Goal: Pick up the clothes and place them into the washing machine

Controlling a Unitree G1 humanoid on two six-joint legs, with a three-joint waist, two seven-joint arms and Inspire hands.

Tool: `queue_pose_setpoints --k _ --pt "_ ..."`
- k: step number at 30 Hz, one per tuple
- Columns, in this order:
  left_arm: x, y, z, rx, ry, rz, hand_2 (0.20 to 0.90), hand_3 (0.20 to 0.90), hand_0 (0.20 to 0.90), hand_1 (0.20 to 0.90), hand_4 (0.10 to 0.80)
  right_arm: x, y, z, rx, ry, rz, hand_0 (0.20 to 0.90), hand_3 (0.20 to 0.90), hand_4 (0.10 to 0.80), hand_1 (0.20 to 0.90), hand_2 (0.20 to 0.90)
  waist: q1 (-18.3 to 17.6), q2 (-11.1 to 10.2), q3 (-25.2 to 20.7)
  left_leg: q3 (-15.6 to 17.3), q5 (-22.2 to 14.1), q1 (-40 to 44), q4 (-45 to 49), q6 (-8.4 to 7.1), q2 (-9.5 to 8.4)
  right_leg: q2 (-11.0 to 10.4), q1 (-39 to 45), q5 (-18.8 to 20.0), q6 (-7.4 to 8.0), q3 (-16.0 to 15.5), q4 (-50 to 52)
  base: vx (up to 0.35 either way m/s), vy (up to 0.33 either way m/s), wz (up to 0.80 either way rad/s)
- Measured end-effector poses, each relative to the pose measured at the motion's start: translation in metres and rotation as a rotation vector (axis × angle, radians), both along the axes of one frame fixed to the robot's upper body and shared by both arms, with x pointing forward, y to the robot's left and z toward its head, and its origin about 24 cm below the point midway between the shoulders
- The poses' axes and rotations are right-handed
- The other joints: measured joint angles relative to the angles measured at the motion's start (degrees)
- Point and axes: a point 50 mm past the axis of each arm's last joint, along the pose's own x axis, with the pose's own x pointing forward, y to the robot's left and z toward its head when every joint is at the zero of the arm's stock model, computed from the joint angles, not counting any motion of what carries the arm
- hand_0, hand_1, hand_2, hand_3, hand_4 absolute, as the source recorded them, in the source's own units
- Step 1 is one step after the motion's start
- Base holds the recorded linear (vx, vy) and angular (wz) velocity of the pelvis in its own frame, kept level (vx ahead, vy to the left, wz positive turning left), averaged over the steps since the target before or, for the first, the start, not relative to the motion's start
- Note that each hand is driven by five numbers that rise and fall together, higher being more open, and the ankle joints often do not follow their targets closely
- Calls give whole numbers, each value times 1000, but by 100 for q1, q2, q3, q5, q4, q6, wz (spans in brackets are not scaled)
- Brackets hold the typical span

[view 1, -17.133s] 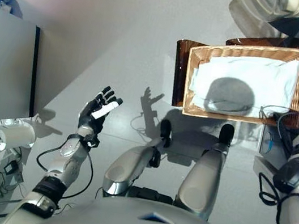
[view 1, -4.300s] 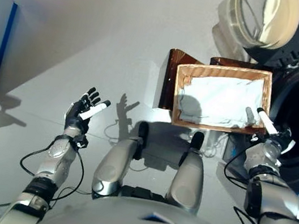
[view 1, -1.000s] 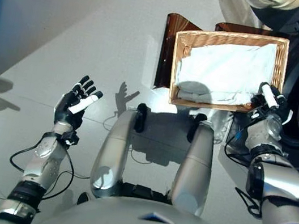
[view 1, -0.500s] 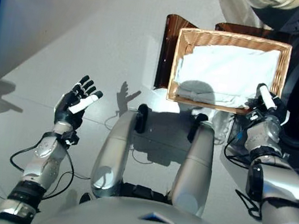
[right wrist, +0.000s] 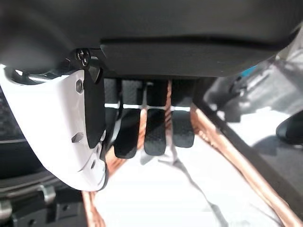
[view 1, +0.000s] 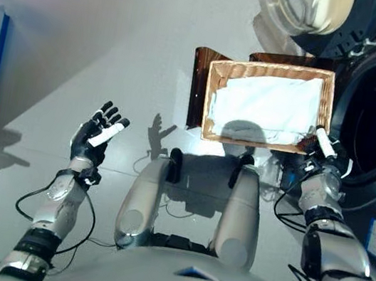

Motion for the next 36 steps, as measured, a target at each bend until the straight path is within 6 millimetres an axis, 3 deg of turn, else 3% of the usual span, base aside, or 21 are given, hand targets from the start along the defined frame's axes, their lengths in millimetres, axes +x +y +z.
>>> queue_pose_setpoints --k 5,6,7,8,9,20,24,36 --pt "1 -3 -1 -10 -3 -10 900 900 900 900 800 -4 -2 -2 7 -7 -18 200 200 300 200 200 7 22 -32 -6 371 399 -729 -43 -61 -21 332 197 -17 -105 -482 19 -18 5" --pt "1 -4 -1 -10 -3 -14 900 900 900 900 800 -4 -2 -2 7 -7 -18 244 244 331 244 244 6 22 -30 -6 422 470 -825 -62 -80 -43 378 215 -8 -127 -507 -50 -31 9" --pt "1 -4 -1 -11 -4 -16 900 900 900 900 800 -3 -2 -1 6 -8 -18 431 431 465 431 431 5 37 -40 -18 448 483 -869 -61 -88 -51 390 214 -8 -146 -517 -44 -24 9" --pt "1 -4 -1 -12 -7 -19 900 900 900 900 800 -3 -2 -1 5 -11 -16 562 562 559 562 562 7 45 -39 -28 457 477 -876 -64 -90 -56 386 214 -8 -161 -516 -47 -21 11" --pt "2 -5 -1 -12 -7 -22 900 900 900 900 800 -2 -2 0 6 -16 -9 900 900 800 900 900 7 68 -27 -67 465 464 -882 -70 -93 -65 383 200 -30 -190 -514 -28 -15 9" --pt "0 -7 -2 -17 4 -29 900 900 900 900 800 -3 -8 -5 35 78 -58 900 900 800 900 900 101 154 -34 -131 512 434 -1007 -69 -102 -93 353 140 -48 -271 -523 -2 -2 4" --pt "1 -7 -3 -12 13 -33 900 900 900 900 800 -2 -17 1 31 110 -122 900 900 800 900 900 192 196 -44 -150 551 346 -996 -101 -108 -115 297 154 -70 -327 -503 13 -1 7" --pt "1 -7 -2 -5 13 -34 900 900 900 900 800 9 -15 11 33 77 -124 900 900 800 900 900 237 204 -48 -163 539 259 -969 -81 -114 -119 207 122 -57 -329 -468 -4 5 1"
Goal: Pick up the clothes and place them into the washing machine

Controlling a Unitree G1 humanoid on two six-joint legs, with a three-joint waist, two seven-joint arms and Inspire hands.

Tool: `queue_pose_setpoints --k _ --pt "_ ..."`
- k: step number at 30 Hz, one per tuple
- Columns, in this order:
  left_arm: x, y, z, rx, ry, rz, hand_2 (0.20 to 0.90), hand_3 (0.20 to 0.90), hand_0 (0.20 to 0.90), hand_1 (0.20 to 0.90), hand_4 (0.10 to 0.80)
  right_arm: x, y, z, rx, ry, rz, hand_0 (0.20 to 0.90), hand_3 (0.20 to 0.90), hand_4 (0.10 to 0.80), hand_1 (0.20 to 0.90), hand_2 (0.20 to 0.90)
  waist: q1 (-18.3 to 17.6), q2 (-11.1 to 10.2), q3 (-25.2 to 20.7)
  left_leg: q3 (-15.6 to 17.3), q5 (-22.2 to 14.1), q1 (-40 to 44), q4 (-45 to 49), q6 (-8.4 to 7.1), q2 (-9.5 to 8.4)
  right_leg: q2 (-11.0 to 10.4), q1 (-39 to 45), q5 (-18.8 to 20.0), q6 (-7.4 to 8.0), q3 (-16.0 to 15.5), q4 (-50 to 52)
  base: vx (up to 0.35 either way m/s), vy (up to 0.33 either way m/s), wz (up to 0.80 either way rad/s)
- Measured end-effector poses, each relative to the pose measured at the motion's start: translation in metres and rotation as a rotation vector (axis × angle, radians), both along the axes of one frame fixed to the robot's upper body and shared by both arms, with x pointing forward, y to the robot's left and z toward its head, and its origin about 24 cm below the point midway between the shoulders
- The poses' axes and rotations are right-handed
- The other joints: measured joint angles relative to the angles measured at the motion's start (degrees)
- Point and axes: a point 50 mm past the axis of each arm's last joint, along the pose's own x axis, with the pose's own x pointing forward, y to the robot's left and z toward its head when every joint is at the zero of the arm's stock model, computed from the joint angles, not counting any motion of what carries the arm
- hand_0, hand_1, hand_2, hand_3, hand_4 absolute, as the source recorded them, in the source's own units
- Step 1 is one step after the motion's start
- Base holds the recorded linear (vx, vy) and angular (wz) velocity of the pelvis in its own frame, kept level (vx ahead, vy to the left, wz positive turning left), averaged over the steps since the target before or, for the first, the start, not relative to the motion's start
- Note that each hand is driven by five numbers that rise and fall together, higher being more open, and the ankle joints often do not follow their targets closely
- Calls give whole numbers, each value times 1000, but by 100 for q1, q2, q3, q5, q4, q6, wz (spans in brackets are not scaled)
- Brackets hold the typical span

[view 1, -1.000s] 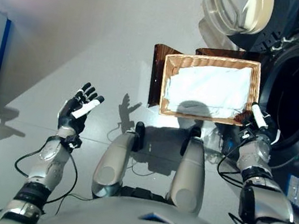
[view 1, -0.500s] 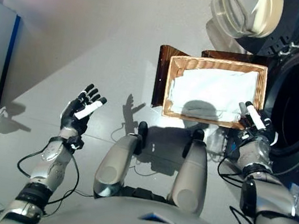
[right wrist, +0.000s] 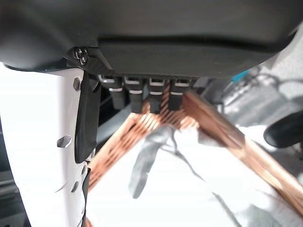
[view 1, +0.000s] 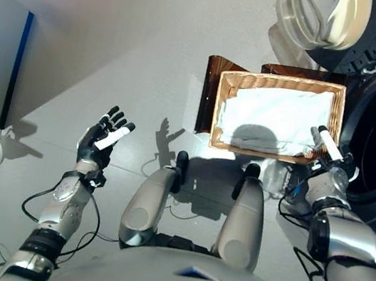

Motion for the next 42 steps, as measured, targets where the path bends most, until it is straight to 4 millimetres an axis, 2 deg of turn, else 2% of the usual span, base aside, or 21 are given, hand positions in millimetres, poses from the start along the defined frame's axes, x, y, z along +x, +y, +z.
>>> queue_pose_setpoints --k 7,13,14,15,21,25,30,42 --pt "2 0 4 3 -18 -11 900 900 900 900 800 0 -14 11 -3 -23 -55 900 900 800 900 900 99 105 45 -42 15 -232 166 -7 -33 -44 -179 7 -33 -16 125 -14 12 5" --pt "5 -2 9 -3 -41 -28 900 900 900 900 800 3 -18 18 -20 -41 -54 900 900 800 900 900 97 132 122 -114 -70 -429 381 5 -82 -96 -336 -94 29 -11 331 18 11 7" --pt "4 -2 9 -5 -43 -31 900 900 900 900 800 3 -19 19 -23 -44 -55 900 900 800 900 900 96 130 125 -113 -34 -489 441 9 -87 -87 -397 -63 -17 14 383 0 0 0" --pt "4 -3 9 -7 -42 -33 900 900 900 900 800 5 -20 22 -29 -52 -51 900 900 800 900 900 98 130 143 -115 -109 -540 511 8 -84 -92 -443 -110 31 24 422 90 1 -1" --pt "5 -7 8 -16 -39 -50 900 900 900 900 800 11 -19 28 -41 -89 -16 900 900 800 900 900 78 111 171 -116 -218 -788 889 35 -71 -83 -642 -129 17 69 649 1 1 -2" --pt "5 -7 8 -17 -37 -49 900 900 900 900 800 14 -14 28 -52 -82 37 900 900 800 900 900 80 107 175 -110 -270 -792 1000 18 -61 -81 -634 -143 19 92 704 5 6 -2" --pt "4 -7 6 -18 -28 -51 900 900 900 900 800 20 10 13 -9 -51 120 900 900 800 900 900 83 104 174 -109 -270 -791 1007 17 -58 -70 -631 -143 19 103 699 8 6 -1" --pt "7 -7 4 -17 -23 -60 900 900 900 900 800 23 14 13 -53 -24 172 900 900 800 900 900 84 61 158 -109 -260 -783 1017 29 -40 -49 -615 -121 -19 93 712 -19 3 0"
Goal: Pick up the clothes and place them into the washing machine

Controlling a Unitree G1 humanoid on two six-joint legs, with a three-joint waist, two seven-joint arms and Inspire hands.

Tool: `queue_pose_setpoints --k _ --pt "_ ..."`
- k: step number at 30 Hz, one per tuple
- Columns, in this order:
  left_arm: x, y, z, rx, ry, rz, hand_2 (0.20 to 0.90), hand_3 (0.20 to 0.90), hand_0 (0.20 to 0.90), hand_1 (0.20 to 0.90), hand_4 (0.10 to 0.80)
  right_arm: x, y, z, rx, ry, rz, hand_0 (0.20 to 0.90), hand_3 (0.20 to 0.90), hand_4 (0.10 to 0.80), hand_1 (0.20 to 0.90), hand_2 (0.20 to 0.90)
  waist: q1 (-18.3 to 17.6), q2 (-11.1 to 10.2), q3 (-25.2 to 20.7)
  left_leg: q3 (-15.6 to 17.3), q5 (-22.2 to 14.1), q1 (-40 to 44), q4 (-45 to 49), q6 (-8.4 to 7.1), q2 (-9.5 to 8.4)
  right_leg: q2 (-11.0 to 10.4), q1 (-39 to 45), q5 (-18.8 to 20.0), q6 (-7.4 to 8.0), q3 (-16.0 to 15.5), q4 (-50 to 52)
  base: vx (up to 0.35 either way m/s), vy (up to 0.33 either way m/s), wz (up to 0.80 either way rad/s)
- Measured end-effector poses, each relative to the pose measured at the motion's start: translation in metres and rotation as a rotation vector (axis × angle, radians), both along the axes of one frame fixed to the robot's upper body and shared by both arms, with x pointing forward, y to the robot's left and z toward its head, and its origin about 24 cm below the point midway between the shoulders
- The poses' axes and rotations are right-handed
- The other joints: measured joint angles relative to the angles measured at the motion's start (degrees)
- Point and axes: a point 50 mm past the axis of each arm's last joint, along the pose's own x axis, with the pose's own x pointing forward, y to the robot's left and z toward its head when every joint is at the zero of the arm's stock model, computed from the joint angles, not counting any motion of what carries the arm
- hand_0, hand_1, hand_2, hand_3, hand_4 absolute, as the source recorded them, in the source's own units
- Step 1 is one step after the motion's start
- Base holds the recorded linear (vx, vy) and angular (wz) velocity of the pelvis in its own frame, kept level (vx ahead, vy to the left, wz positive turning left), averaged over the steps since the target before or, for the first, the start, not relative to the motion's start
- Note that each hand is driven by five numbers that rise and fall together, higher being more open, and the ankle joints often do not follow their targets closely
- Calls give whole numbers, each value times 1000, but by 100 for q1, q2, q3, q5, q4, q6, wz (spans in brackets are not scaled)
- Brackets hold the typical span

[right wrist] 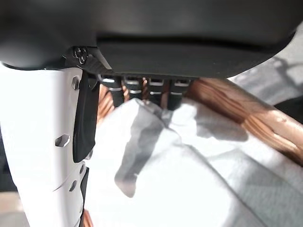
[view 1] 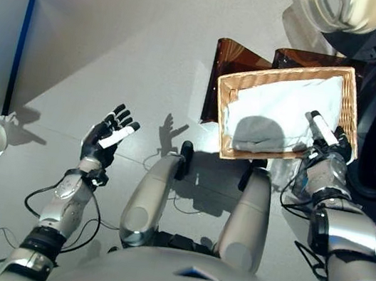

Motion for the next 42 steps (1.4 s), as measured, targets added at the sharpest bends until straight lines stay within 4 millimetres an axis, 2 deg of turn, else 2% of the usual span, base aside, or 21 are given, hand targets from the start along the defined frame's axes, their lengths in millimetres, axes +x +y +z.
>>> queue_pose_setpoints --k 5,6,7,8,14,26,32,39,42 --pt "0 1 1 2 -3 2 900 900 900 900 800 5 4 3 -2 -20 21 900 900 800 900 900 3 -7 -4 0 -110 -148 236 -26 59 28 -122 -44 17 4 134 -19 -1 -3" --pt "0 1 1 2 -3 1 900 900 900 900 800 6 4 5 -5 -29 25 686 686 647 686 686 -1 -7 -6 -2 -118 -223 284 -28 63 31 -195 -44 17 9 161 0 0 0" --pt "0 1 1 1 -2 1 900 900 900 900 800 8 4 8 -9 -40 27 411 411 451 411 411 -2 -8 -5 -4 -124 -325 351 -19 63 30 -282 -43 17 13 204 0 0 0" --pt "0 1 1 1 -1 1 900 900 900 900 800 8 4 8 -9 -40 26 200 200 300 200 200 -10 -9 -5 -2 -147 -392 453 2 62 23 -334 -43 17 16 277 0 0 0" --pt "0 1 0 2 1 6 900 900 900 900 800 8 5 7 -7 -39 31 200 200 300 200 200 -5 -38 15 -2 -298 -513 812 0 80 29 -427 -100 22 78 527 0 2 -2" --pt "0 2 0 3 3 8 900 900 900 900 800 15 38 -8 48 -22 145 200 200 300 200 200 0 -141 85 -2 -298 -521 826 2 66 30 -430 -99 24 104 507 1 1 0" --pt "0 2 0 3 1 8 900 900 900 900 800 14 37 -9 58 -26 135 200 200 300 200 200 -9 -148 88 8 -299 -487 730 19 61 34 -392 -76 52 100 408 12 4 0" --pt "-1 3 -3 4 17 14 900 900 900 900 800 0 35 -22 99 -29 111 200 200 300 200 200 -3 -160 74 130 -120 212 5 72 53 46 221 100 95 74 -221 11 7 -7" --pt "-1 3 -6 3 27 13 900 900 900 900 800 -5 35 -26 121 -42 104 200 200 300 200 200 -27 -167 24 162 95 553 -497 60 -6 22 501 255 87 58 -601 82 0 -4"
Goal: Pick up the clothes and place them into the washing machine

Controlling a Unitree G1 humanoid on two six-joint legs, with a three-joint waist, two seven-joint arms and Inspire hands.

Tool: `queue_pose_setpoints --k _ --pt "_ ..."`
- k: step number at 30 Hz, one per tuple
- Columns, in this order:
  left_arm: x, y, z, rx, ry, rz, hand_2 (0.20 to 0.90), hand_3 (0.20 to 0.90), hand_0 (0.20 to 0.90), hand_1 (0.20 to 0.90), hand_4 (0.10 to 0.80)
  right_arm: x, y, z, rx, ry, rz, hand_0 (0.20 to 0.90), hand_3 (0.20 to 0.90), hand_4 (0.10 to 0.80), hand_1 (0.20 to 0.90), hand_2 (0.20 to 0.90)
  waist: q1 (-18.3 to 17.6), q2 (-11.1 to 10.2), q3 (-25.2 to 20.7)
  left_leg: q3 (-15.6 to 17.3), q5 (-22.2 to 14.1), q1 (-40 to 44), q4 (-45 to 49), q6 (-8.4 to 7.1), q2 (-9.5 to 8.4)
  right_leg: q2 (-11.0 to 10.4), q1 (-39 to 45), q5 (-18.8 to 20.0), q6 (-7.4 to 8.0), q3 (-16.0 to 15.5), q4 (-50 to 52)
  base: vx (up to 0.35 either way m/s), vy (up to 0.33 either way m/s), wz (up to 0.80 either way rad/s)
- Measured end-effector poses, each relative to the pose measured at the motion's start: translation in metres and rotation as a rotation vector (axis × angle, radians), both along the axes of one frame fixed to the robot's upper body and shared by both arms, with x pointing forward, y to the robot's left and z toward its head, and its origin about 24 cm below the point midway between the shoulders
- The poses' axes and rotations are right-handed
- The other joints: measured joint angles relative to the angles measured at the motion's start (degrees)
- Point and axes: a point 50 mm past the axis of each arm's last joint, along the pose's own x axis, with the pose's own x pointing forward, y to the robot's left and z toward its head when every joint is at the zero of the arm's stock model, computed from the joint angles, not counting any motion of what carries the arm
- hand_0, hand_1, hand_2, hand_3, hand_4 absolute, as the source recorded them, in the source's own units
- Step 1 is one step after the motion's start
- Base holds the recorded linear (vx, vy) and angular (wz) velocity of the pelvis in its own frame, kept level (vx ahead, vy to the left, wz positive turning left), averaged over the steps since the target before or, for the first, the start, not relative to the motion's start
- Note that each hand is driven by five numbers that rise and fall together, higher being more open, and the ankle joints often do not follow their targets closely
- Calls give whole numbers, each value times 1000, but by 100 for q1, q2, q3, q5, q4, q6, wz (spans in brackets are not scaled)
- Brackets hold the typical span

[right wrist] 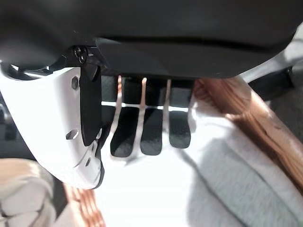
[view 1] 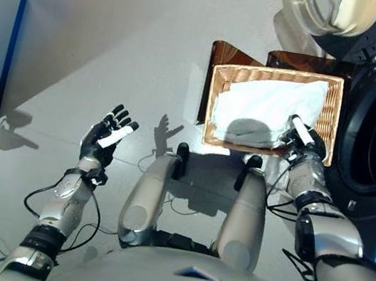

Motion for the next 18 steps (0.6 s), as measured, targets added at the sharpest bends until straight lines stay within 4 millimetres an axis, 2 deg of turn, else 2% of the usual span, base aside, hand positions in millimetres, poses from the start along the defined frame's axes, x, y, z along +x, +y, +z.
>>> queue_pose_setpoints --k 7,8,18 --pt "-5 -5 -13 -22 49 22 900 900 900 900 800 -25 10 -25 137 -29 -58 200 200 300 200 200 -137 34 -193 -6 336 1012 -1086 26 -63 -56 913 162 86 -122 -798 92 -35 1" --pt "-5 -7 -13 -25 48 20 900 900 900 900 800 -30 10 -29 147 -27 -64 200 200 300 200 200 -168 37 -199 -1 371 1146 -1190 31 -68 -63 1039 198 140 -138 -882 117 -48 1" --pt "-15 -17 -31 -60 122 46 900 900 900 900 800 -73 -5 -50 211 -33 -212 200 200 300 200 200 -455 -9 -470 -8 598 2140 -2081 11 -39 -8 1949 268 169 -335 -1532 74 -35 -2"
